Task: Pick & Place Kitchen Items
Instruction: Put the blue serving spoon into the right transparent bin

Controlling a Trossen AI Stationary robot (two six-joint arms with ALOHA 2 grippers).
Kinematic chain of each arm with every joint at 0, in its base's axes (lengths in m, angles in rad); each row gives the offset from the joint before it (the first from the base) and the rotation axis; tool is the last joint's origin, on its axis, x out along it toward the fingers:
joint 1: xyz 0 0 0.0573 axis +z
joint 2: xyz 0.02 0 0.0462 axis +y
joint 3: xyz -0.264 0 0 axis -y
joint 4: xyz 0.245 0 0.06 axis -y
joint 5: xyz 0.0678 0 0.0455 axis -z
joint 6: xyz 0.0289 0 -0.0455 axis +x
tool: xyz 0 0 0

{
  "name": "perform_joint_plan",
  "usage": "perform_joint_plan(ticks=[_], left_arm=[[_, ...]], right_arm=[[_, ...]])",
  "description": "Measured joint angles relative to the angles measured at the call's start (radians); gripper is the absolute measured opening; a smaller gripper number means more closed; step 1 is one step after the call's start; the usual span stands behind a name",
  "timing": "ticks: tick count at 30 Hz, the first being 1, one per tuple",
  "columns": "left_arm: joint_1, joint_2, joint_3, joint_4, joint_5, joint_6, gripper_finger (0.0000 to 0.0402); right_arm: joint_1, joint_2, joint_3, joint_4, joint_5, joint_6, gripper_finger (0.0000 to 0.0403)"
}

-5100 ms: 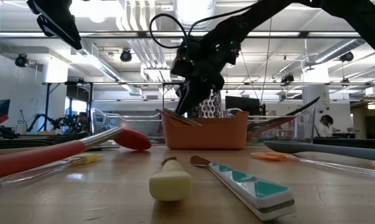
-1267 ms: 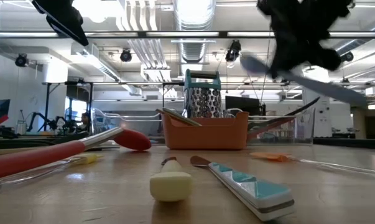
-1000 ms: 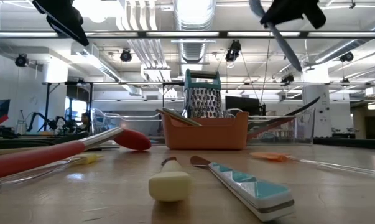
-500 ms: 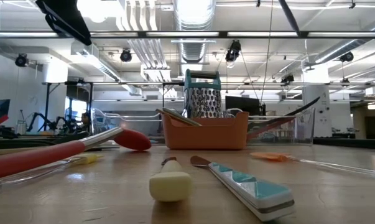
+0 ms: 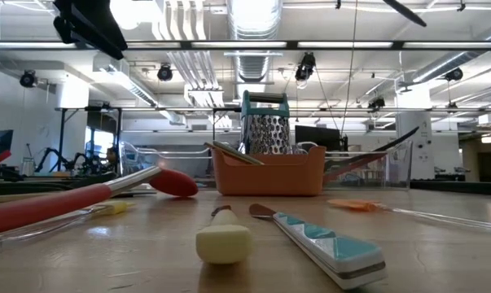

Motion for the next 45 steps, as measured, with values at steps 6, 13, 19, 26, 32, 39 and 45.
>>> perform_joint_plan(ticks=[6, 13, 19, 26, 32, 39, 45], left_arm=[[0.000, 0.000, 0.000, 0.000, -0.071, -0.064, 0.0163], [0.000, 0.000, 0.000, 0.000, -0.109, -0.103, 0.0163], [0.000, 0.000, 0.000, 0.000, -0.112, -0.112, 0.0163], [0.000, 0.000, 0.000, 0.000, -0.123, -0.119, 0.0163], [0.000, 0.000, 0.000, -0.001, -0.151, -0.113, 0.0163], [0.000, 0.000, 0.000, -0.001, -0.155, -0.116, 0.0163], [0.000, 0.000, 0.000, -0.001, -0.155, -0.118, 0.0163]], right_arm=[[-0.122, 0.089, 0.105, -0.056, -0.115, -0.136, 0.0031], [-0.265, 0.218, 0.212, -0.192, -0.213, -0.197, 0.0031], [-0.370, 0.318, 0.230, -0.333, -0.278, -0.177, 0.0031], [-0.420, 0.395, 0.204, -0.351, -0.323, -0.203, 0.0031], [-0.446, 0.457, 0.185, -0.343, -0.377, -0.231, 0.0031], [-0.472, 0.470, 0.067, -0.246, -0.387, -0.300, 0.0031], [-0.478, 0.470, -0.106, -0.154, -0.390, -0.374, 0.0031]])
